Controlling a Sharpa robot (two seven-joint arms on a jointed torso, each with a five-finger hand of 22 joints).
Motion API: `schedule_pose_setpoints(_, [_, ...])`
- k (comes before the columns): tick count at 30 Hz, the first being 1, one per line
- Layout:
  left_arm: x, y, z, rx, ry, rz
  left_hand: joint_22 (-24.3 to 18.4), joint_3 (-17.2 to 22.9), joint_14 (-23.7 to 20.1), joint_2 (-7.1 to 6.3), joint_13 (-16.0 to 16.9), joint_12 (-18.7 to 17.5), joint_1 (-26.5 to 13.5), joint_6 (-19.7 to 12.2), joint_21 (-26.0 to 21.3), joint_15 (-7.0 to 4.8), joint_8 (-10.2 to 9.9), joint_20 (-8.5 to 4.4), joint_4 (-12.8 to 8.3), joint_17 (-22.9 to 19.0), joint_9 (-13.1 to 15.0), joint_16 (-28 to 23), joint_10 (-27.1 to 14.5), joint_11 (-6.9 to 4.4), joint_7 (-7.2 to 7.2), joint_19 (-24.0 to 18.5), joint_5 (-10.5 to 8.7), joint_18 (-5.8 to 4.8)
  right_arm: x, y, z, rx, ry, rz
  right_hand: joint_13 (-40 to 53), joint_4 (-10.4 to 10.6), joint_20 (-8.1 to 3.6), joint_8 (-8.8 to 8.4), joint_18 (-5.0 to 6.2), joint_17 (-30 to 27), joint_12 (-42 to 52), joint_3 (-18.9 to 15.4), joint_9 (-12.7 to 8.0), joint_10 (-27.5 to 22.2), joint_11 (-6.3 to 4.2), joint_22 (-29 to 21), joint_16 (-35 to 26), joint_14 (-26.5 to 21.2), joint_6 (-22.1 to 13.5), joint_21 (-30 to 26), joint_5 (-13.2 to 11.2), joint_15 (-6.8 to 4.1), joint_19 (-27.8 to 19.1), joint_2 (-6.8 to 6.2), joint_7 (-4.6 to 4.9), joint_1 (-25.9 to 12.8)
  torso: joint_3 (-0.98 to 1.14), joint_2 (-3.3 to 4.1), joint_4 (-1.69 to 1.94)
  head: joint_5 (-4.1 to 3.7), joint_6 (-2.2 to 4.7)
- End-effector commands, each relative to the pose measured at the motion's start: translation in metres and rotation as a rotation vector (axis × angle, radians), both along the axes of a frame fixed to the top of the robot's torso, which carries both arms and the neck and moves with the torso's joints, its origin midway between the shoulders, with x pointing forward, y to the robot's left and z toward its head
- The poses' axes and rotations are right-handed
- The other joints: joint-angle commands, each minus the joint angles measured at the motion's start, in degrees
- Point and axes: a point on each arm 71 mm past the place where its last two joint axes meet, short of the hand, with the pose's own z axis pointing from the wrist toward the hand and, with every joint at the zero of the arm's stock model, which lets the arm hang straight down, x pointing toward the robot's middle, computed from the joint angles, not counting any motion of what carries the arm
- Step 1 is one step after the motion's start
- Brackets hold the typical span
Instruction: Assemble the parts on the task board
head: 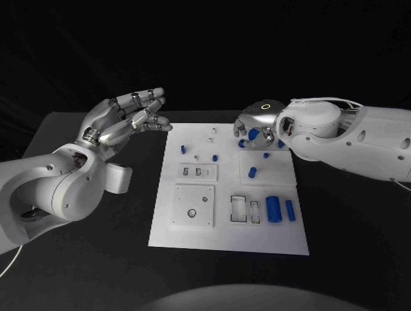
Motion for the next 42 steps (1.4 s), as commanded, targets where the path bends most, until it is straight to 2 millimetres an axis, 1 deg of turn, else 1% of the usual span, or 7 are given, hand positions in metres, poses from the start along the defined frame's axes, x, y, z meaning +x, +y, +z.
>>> schedule_pose_setpoints(1, [0.0,-0.002,0.001,-0.003,-0.002,-0.023,0.07,0.14,-0.4,-0.09,-0.06,0.35,0.53,0.03,0.3,-0.17,0.26,0.2,0.05,-0.1,-0.04,0.15,-0.32,0.1,0.27,0.11,0.13,0.42,0.001,0.0,-0.003,-0.018,0.002,0.01,0.06,-0.05,-0.08,-0.28,-0.17,-0.22,-0.25,0.37,-0.06,-0.39,0.17,10.27,-0.46,-0.4,-0.15,-0.3,0.02,-0.01,0.99,-0.56,0.23,0.01,-0.06,-0.15,-0.09,0.24,-0.19])
schedule_pose_setpoints(16, [0.001,-0.003,0.0,-0.001,0.006,-0.027,0.08,0.18,-0.45,-0.08,-0.06,0.37,0.63,0.12,0.33,-0.16,0.29,0.2,0.05,-0.15,-0.03,0.14,-0.35,0.1,0.31,0.1,0.23,0.42,0.007,0.001,-0.009,-0.009,0.002,0.01,0.76,-1.49,-0.16,1.3,-0.02,-1.15,-0.22,1.97,1.9,1.65,-0.2,9.95,-1.05,-1.07,2.55,-0.65,1.97,-0.19,0.47,0.22,-0.02,0.83,-0.19,-0.4,-0.1,0.1,-0.73])
schedule_pose_setpoints(25, [0.001,-0.003,-0.001,0.001,0.011,-0.029,-0.08,0.27,-0.6,-0.07,-0.06,0.5,0.87,0.46,-0.02,0.01,0.5,0.28,0.1,-0.35,0.01,0.14,-0.46,0.15,0.48,-0.71,0.37,0.27,0.01,0.001,-0.012,-0.001,0.008,0.009,1.91,-3.12,-1.06,5.24,-0.12,-0.75,0.66,1.45,7.59,5.47,-1.46,10.37,-1.01,-0.65,4.39,-0.55,1.56,-1.21,0.85,1.45,-0.25,1.25,-0.24,-0.51,-0.15,0.62,-1.11])
schedule_pose_setpoints(30, [0.002,-0.002,-0.001,0.003,0.014,-0.028,-0.12,0.28,-0.63,-0.09,-0.06,0.52,0.91,0.41,-0.11,0.05,0.52,0.3,0.1,-0.4,0.0,0.15,-0.49,0.17,0.49,-0.92,0.39,0.24,0.009,0.002,-0.012,0.004,0.011,0.018,2.26,-3.48,-1.31,5.84,-0.13,-0.73,0.58,1.26,9.47,6.07,-1.58,10.46,-1.08,-0.55,3.52,-0.56,1.25,-1.33,0.92,1.58,-0.22,1.14,-0.28,-0.59,-0.22,0.63,-1.27])
schedule_pose_setpoints(32, [0.002,-0.002,-0.002,0.005,0.016,-0.026,-0.14,0.28,-0.65,-0.1,-0.07,0.53,0.92,0.36,-0.15,0.06,0.52,0.31,0.1,-0.42,-0.01,0.15,-0.52,0.18,0.49,-1.01,0.4,0.23,0.009,0.003,-0.013,0.003,0.016,0.019,2.33,-3.57,-1.33,5.7,-0.12,-0.85,0.45,1.23,9.83,6.05,-1.55,10.43,-1.15,-0.59,2.9,-0.6,0.89,-1.33,0.87,1.48,-0.2,1.06,-0.29,-0.63,-0.24,0.63,-1.3])
schedule_pose_setpoints(39, [0.003,-0.001,-0.002,0.008,0.022,-0.025,-0.18,0.28,-0.7,-0.13,-0.07,0.54,0.95,0.43,-0.23,0.1,0.55,0.32,0.1,-0.46,0.0,0.14,-0.56,0.2,0.52,-1.16,0.44,0.22,0.009,0.003,-0.015,-0.008,0.033,0.014,2.25,-3.43,-0.6,1.07,0.11,-2.1,-1.98,2.41,8.67,3.28,-0.02,9.74,-1.9,-1.35,-3.77,-1.22,-0.46,-0.26,-0.04,0.44,-1.81,0.03,-0.32,-0.68,-0.26,0.54,-1.4])
schedule_pose_setpoints(42, [0.003,-0.001,-0.003,0.01,0.026,-0.026,-0.2,0.28,-0.75,-0.14,-0.07,0.56,0.97,0.73,-0.28,0.13,0.63,0.34,0.11,-0.5,0.03,0.14,-0.59,0.2,0.59,-1.29,0.47,0.2,0.009,0.003,-0.016,-0.012,0.039,0.012,2.31,-3.4,-0.32,0.31,0.2,-2.54,-2.48,2.73,8.21,2.74,0.26,9.5,-2.12,-1.63,-4.2,-1.44,-1.1,-0.03,-0.36,0.21,-2.14,-0.2,-0.37,-0.71,-0.27,0.51,-1.43])
